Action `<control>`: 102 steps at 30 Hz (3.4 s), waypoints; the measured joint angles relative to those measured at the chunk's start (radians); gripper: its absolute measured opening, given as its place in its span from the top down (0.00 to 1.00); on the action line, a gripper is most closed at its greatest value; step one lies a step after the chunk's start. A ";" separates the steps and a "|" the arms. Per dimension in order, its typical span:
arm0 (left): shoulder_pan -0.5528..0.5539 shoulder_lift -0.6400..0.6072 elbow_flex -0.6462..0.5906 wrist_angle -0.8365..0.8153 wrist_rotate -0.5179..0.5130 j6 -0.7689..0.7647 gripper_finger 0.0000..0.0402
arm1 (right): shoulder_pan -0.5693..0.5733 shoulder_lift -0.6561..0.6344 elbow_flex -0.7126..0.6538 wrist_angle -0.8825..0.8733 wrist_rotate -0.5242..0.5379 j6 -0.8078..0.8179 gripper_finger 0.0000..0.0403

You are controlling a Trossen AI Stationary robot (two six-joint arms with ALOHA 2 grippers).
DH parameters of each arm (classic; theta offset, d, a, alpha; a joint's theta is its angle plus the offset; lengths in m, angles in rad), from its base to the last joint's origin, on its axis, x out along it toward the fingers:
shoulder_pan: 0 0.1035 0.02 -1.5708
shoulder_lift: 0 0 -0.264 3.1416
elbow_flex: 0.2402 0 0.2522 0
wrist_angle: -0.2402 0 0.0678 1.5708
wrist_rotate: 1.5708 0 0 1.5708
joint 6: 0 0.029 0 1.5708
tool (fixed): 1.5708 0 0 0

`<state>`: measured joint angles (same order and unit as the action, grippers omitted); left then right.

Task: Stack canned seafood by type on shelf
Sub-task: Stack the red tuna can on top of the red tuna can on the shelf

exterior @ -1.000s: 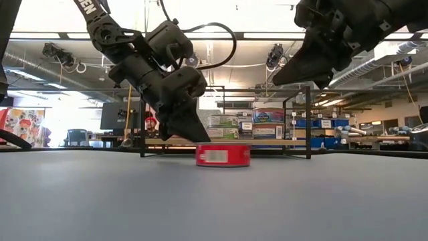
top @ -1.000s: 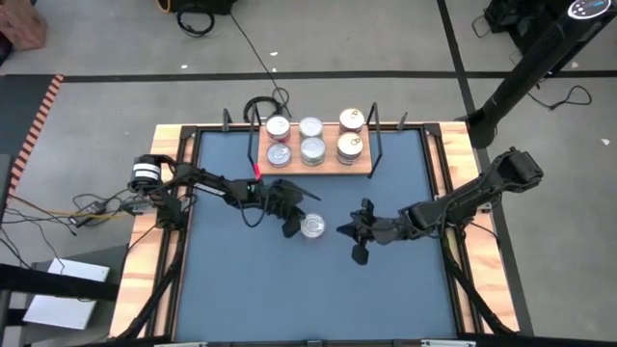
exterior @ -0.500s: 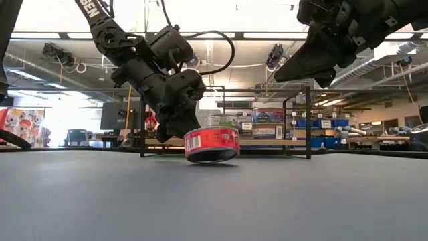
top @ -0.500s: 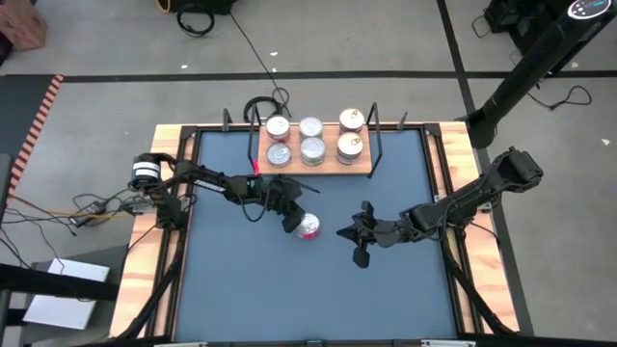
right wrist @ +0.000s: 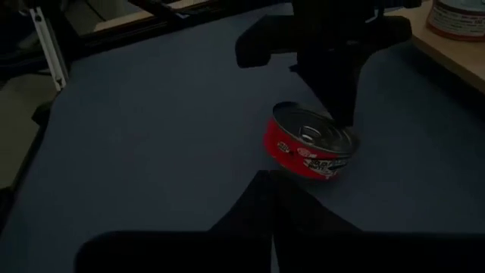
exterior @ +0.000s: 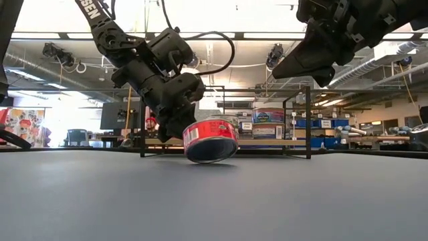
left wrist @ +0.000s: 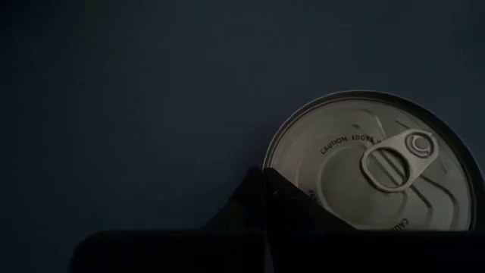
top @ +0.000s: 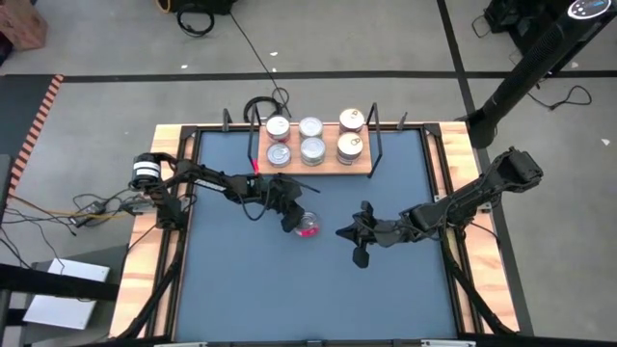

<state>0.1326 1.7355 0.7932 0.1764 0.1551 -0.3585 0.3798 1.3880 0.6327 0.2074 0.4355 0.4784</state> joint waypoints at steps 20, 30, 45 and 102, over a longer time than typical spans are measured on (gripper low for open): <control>-0.001 0.001 -0.001 0.021 0.000 0.146 1.00 | 0.000 0.000 0.000 0.055 -0.010 0.001 0.98; -0.001 0.001 -0.001 0.021 -0.004 0.170 1.00 | 0.000 0.000 0.001 0.112 -0.011 0.000 0.98; 0.017 0.001 -0.001 0.034 -0.008 0.210 1.00 | -0.016 0.000 0.001 0.190 -0.011 0.079 0.98; 0.018 0.000 0.000 0.028 -0.011 0.276 1.00 | 0.023 0.687 0.655 -0.455 0.410 -0.669 0.33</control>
<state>0.1509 1.7351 0.7929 0.2043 0.1443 -0.0830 0.4028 2.0753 1.2880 -0.2474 0.8452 -0.1909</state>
